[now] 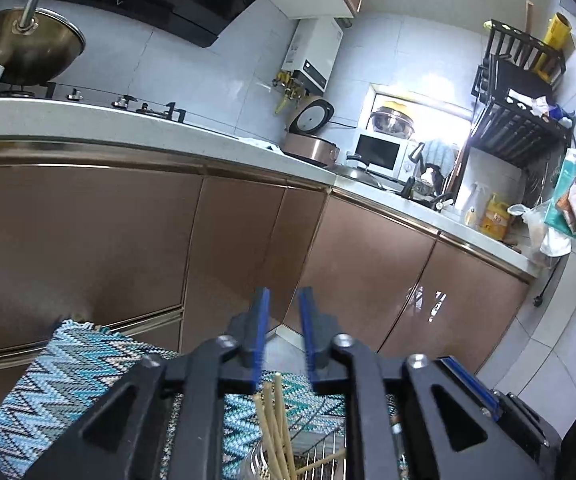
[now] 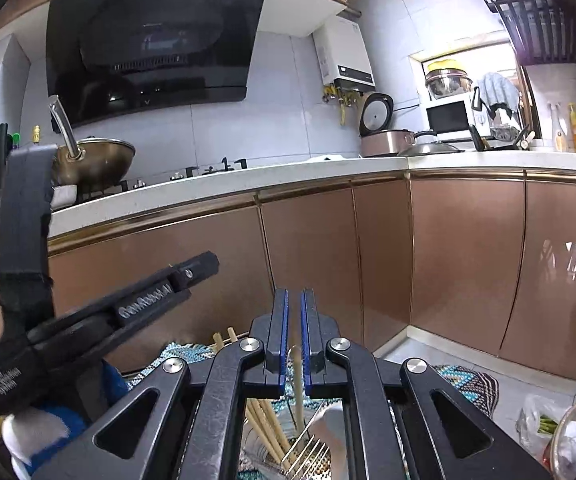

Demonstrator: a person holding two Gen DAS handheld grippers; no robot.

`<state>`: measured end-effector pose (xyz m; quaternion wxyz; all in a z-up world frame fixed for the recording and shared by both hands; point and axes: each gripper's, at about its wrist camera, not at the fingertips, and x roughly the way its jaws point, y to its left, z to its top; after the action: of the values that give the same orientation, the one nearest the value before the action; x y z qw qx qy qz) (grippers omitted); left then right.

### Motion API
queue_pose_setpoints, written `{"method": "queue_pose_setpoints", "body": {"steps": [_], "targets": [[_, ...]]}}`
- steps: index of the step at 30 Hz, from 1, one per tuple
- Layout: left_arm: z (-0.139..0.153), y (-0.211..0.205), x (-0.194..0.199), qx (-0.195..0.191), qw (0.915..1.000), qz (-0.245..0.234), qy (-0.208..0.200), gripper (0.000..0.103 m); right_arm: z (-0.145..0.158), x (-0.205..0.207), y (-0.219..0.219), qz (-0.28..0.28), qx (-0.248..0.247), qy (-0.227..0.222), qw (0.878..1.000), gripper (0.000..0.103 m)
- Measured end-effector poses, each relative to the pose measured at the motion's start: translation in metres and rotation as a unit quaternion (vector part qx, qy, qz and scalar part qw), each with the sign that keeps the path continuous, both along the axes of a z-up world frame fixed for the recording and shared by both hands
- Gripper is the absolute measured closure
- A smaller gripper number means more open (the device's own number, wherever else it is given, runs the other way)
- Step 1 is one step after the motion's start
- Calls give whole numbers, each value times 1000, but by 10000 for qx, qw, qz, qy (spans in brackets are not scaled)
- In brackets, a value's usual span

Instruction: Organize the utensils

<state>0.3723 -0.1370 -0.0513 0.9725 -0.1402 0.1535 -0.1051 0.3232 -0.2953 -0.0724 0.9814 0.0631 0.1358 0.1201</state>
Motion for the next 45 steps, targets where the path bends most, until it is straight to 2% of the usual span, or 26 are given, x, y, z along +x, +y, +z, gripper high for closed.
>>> {"method": "queue_pose_setpoints", "body": {"steps": [2,5,6,9,11,13,16,19,21,23,28,37,45], "targets": [[9,7,-14,-28,10000,10,-8,71,6,-9,-1,-64,50,-32,10000,80],[23,16,-36,69,10000,22,-36,65,20,-32,-5,-211,123,-121,9996,63],[26,17,-42,110,9999,12,-48,65,22,-39,-5,-250,126,-145,9995,60],[39,24,-70,290,9995,-63,-139,65,34,-66,-5,-409,111,-211,9989,43],[46,29,-90,394,9989,-115,-231,65,41,-86,-1,-545,-17,-218,9983,26],[50,38,-109,359,9987,-199,-288,65,46,-103,1,-674,-110,-223,9974,18],[55,52,-131,305,9989,-320,-167,64,53,-128,6,-909,-212,-233,9954,4],[58,66,-153,513,9982,-301,8,63,60,-155,14,-1146,-422,-268,9921,0],[59,76,-168,603,9981,-120,66,61,63,-170,21,-1267,-625,-275,9896,0],[61,83,-183,751,9971,106,5,51,66,-184,28,-1372,-829,-299,9866,0],[68,97,-216,1045,9920,679,-200,39,73,-216,43,-1491,-1030,-410,9826,0],[75,103,-257,1320,9848,1024,-480,35,84,-251,46,-1706,-1069,-464,9784,0],[78,105,-274,1411,9809,1216,-554,30,86,-263,49,-1845,-1165,-424,9750,0]]}}
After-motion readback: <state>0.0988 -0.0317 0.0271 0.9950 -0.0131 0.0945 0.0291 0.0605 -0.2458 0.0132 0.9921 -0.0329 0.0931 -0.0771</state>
